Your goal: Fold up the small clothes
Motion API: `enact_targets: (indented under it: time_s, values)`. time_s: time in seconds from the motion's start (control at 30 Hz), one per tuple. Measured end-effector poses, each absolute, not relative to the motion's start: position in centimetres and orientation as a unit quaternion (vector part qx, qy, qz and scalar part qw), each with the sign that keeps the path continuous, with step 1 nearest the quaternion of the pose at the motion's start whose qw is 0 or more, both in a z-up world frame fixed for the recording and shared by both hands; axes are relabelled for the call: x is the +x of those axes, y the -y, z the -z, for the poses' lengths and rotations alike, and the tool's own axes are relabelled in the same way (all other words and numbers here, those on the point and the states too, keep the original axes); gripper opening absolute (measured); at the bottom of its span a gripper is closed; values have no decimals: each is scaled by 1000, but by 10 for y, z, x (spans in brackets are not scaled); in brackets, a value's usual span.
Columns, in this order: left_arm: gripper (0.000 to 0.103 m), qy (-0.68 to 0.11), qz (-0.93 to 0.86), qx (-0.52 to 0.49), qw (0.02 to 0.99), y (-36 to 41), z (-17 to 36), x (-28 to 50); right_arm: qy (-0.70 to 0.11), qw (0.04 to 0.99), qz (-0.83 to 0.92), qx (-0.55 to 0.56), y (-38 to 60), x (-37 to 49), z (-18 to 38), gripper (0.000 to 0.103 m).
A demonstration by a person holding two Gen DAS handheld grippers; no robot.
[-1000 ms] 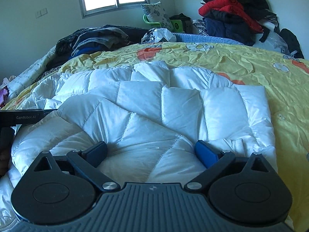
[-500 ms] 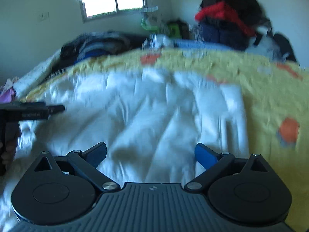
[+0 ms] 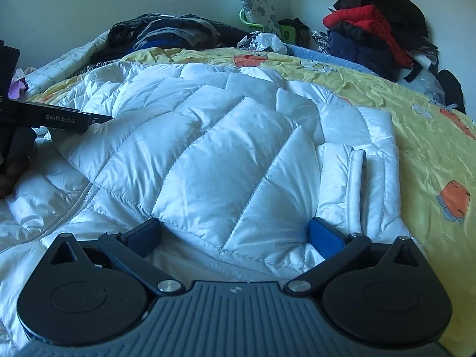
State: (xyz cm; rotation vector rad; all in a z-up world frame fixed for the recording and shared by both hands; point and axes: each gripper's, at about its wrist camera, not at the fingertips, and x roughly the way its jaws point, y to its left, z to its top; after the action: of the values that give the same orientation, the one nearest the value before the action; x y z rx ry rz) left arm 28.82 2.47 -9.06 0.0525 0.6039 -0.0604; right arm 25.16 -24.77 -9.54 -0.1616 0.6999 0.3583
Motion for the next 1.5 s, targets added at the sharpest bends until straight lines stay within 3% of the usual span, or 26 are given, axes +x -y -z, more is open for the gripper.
enact_targets:
  time_s: [0.2,0.33,0.47,0.53,0.87,1.07,1.3,1.5]
  values:
    - [94,-273,33,78,958,-29,60,300,-338,922,-173,-77,248,249,96,100]
    - [93,-311,47,-20,949,-64,49,343,-336,923,-175,-70,250,248,96,100]
    - [99,-391,39,-74,917,-87,82,387,-337,923,-177,-66,251,249,96,100]
    - [103,-380,44,-61,922,-84,90,391,-337,923,-177,-66,251,249,96,100]
    - [103,-335,1,-16,942,-68,99,379,-336,923,-178,-58,251,250,96,99]
    - [103,-207,-73,15,976,-57,67,298,-335,923,-180,-48,255,251,95,99]
    - [103,-220,32,-77,972,-71,28,145,-330,927,-170,-61,251,247,94,100]
    - [103,-242,50,-86,965,-57,26,38,-294,945,-135,-42,250,204,63,101]
